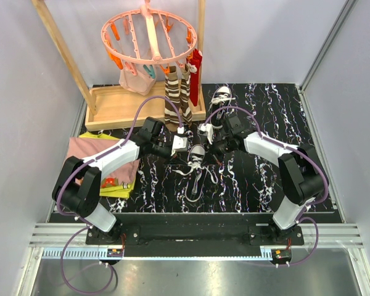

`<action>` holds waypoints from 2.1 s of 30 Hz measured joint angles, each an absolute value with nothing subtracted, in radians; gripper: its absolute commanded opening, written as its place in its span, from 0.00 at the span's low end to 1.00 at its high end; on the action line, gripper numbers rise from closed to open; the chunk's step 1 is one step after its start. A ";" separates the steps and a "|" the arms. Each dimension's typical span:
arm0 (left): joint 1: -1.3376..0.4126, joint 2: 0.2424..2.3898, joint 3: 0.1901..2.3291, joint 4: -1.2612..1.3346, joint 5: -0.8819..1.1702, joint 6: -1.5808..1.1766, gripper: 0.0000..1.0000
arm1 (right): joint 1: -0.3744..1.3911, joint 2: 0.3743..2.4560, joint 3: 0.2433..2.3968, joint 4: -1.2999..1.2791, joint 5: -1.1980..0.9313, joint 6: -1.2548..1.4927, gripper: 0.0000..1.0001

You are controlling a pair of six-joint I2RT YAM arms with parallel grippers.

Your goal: Tie the shoes

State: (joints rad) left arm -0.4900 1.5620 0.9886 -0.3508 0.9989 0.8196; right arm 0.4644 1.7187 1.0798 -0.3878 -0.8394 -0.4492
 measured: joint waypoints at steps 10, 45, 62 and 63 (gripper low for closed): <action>-0.490 1.562 0.989 -0.351 0.999 0.820 0.00 | 0.436 1.613 1.077 -0.395 -0.832 -0.444 0.00; -0.463 1.562 0.997 -0.372 1.000 0.820 0.00 | 0.431 1.736 1.120 -0.518 -0.862 -0.472 0.69; -0.463 1.562 1.000 -0.373 1.008 0.820 0.00 | 0.432 1.826 1.240 -0.582 -0.939 -0.514 0.73; -0.463 1.562 1.000 -0.373 1.008 0.820 0.00 | 0.432 1.832 1.246 -0.589 -0.943 -0.522 0.73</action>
